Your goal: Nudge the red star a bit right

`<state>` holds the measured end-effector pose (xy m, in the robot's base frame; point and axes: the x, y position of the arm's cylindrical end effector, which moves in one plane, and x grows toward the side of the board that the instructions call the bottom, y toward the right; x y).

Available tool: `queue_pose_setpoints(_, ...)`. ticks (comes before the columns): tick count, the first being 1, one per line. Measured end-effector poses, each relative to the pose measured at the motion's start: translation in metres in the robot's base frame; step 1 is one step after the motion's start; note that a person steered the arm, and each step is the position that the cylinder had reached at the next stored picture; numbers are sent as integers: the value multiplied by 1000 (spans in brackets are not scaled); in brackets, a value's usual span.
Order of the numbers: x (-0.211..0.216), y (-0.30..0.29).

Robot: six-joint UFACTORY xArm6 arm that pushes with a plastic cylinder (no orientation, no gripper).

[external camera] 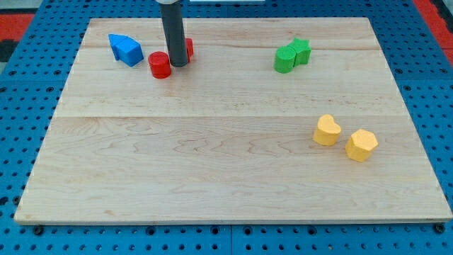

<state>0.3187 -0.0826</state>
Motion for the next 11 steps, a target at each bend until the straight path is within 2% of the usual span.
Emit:
queue_pose_setpoints(1, 1, 57)
queue_pose_setpoints(3, 29, 72)
queue_pose_setpoints(4, 9, 72)
queue_pose_setpoints(5, -35, 72)
queue_pose_setpoints(6, -50, 72)
queue_pose_setpoints(7, -50, 66)
queue_pose_setpoints(9, -50, 7)
queue_pose_setpoints(11, -47, -2)
